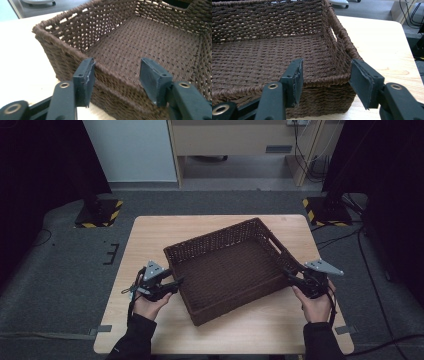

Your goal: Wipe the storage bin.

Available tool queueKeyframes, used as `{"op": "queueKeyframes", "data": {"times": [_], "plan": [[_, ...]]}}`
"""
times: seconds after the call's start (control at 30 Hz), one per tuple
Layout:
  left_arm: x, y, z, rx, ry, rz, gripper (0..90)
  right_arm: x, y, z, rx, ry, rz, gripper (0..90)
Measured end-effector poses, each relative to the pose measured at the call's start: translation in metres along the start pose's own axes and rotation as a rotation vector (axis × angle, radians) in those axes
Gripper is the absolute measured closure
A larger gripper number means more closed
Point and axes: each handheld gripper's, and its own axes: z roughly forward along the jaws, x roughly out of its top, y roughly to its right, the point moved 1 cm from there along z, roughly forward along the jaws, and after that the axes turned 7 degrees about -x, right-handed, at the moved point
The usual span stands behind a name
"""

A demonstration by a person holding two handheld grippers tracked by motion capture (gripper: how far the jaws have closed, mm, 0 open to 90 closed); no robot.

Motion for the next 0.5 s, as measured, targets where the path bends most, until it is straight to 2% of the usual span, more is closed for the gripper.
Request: {"op": "queueKeyframes", "data": {"times": [0.13, 0.27, 0.37, 0.5], "plan": [[-0.001, -0.006, 0.005, 0.008, -0.009, -0.014, 39.6, 0.001, 0.001, 0.005, -0.021, 0.008, -0.010, 45.5], [-0.002, -0.005, 0.006, 0.010, -0.019, -0.014, 37.6, 0.003, 0.000, 0.006, -0.034, 0.011, -0.015, 45.4], [-0.004, -0.004, 0.004, 0.008, -0.007, -0.034, 38.9, 0.003, -0.004, 0.004, -0.030, 0.010, -0.008, 41.4], [-0.005, 0.001, 0.003, 0.010, -0.004, -0.035, 38.8, 0.003, -0.013, 0.006, -0.025, 0.002, 0.000, 35.9]]}}
